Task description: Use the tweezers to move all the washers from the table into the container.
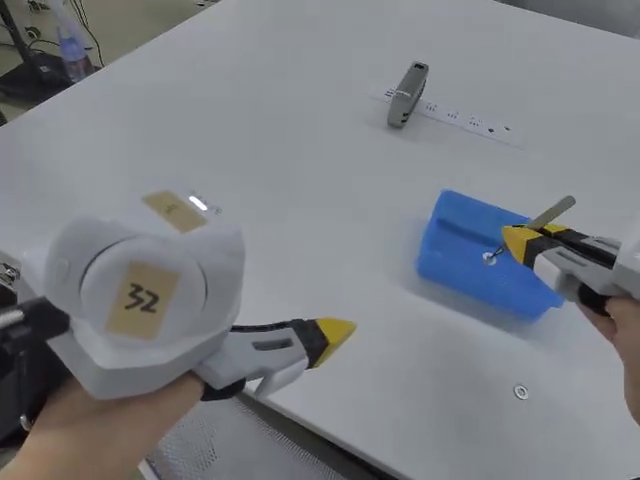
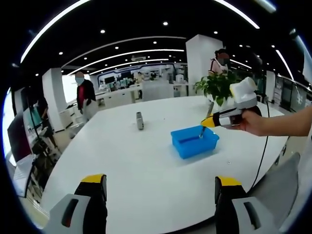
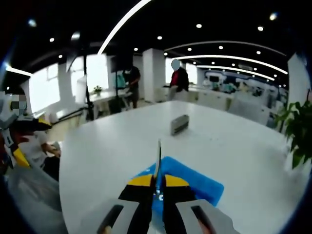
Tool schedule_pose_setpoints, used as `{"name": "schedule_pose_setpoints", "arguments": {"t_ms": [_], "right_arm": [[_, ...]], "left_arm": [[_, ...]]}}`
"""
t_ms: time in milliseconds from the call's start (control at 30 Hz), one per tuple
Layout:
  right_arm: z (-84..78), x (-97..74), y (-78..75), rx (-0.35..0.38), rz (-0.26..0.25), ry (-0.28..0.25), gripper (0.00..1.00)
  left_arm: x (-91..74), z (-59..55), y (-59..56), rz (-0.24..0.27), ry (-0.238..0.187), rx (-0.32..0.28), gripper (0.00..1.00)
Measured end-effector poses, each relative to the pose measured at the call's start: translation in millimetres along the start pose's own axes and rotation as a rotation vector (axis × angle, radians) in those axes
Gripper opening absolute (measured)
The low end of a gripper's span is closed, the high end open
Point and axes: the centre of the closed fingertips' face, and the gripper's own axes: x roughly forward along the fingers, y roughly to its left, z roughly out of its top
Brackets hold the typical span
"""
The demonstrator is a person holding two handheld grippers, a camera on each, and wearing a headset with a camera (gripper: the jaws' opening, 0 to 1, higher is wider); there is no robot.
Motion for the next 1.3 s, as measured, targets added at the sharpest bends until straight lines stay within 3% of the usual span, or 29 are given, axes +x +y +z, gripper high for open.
{"name": "schedule_pose_setpoints", "arguments": {"t_ms": [367,467,733,1300], "right_arm": [[-32.9,32.4,-24.3,-0.056,-0.040,0.090,0.03],[-39.6,37.0,-28.1,-0.035,-0.039,0.108,0.03],[-53.3,51.1,-19.7,-0.027,-0.015,0.143,0.03],[-57.2,46.7,-22.6,-0.019,-0.028,0.154,0.03]], "left_arm": [[-4.6,0.5,2.8,0.011,0.000,-0.004,0.94],[-5.0,1.3,1.6,0.010,-0.002,-0.008,0.94],[-7.5,5.2,1.7,0.012,-0.011,-0.008,0.94],[-7.8,7.9,-3.2,0.011,-0.002,0.003,0.94]]}}
